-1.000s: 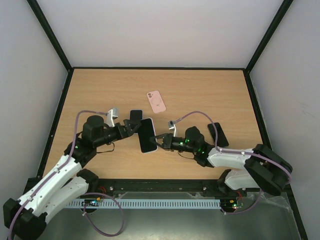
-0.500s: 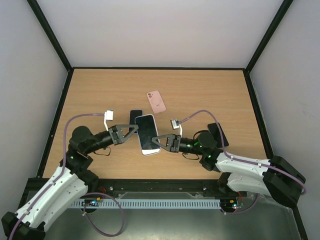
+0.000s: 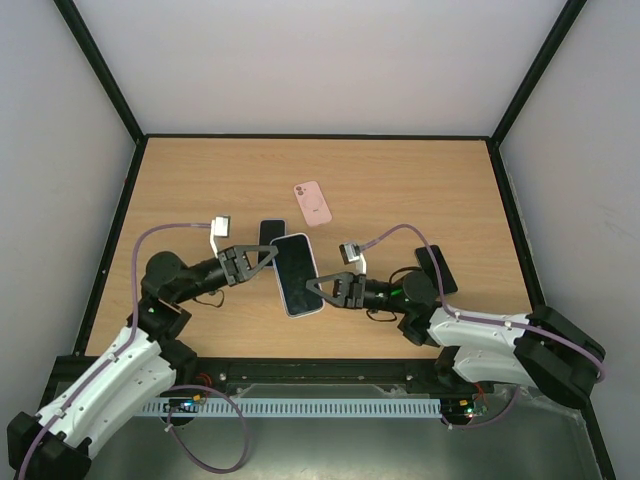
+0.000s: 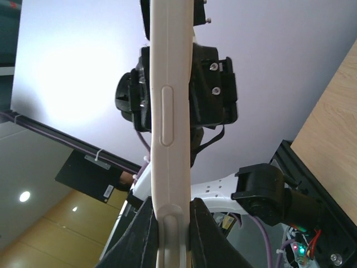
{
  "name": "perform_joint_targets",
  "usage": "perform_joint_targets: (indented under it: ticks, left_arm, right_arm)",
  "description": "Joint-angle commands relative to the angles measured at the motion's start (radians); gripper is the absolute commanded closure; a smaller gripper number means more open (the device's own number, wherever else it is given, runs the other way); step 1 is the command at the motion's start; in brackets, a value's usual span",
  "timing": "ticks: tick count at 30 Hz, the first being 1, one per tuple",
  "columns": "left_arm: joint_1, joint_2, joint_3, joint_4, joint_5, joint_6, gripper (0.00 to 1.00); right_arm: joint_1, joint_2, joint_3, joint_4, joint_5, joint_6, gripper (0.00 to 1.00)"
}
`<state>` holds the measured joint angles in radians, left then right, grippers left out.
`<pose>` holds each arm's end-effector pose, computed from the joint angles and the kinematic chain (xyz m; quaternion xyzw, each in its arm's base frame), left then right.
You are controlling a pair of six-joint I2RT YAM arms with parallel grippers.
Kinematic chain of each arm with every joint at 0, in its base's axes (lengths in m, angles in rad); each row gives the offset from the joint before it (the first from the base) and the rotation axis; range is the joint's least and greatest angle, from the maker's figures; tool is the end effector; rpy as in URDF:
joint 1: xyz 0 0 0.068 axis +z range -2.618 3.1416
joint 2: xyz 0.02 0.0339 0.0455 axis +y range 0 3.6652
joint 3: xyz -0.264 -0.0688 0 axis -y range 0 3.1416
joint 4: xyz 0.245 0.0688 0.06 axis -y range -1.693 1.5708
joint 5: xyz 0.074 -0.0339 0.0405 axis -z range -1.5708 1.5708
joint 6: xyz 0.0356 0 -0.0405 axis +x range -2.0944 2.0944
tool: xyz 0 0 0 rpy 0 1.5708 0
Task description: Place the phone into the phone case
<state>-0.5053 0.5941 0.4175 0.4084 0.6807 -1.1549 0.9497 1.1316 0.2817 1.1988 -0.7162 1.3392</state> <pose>0.1221 -0.0931 0.3007 0.0614 0.6379 -0.6853 0.3459 0.1028 0.1838 0.2425 -0.1777 0.5827 0.7816 0.1342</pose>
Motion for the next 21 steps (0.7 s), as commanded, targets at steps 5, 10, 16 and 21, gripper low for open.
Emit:
perform_joint_targets:
  ticks: [5, 10, 16, 21]
  left_arm:
    - [0.004, -0.002, -0.015, 0.063, 0.004, -0.027, 0.97]
    - [0.004, -0.007, 0.013, -0.02, -0.009, 0.015, 0.97]
    - [0.004, -0.006, 0.052, -0.111, -0.021, 0.049, 0.97]
    - [0.004, -0.001, 0.053, -0.148, -0.023, 0.038, 0.69]
  right_arm:
    - [0.007, 0.002, -0.006, 0.155, -0.017, 0.002, 0.98]
    - [0.007, 0.02, -0.009, 0.17, -0.02, 0.011, 0.94]
    - [0.007, 0.018, -0.006, 0.141, 0.001, 0.005, 0.96]
    - [0.007, -0.019, 0.003, 0.051, 0.055, -0.023, 0.97]
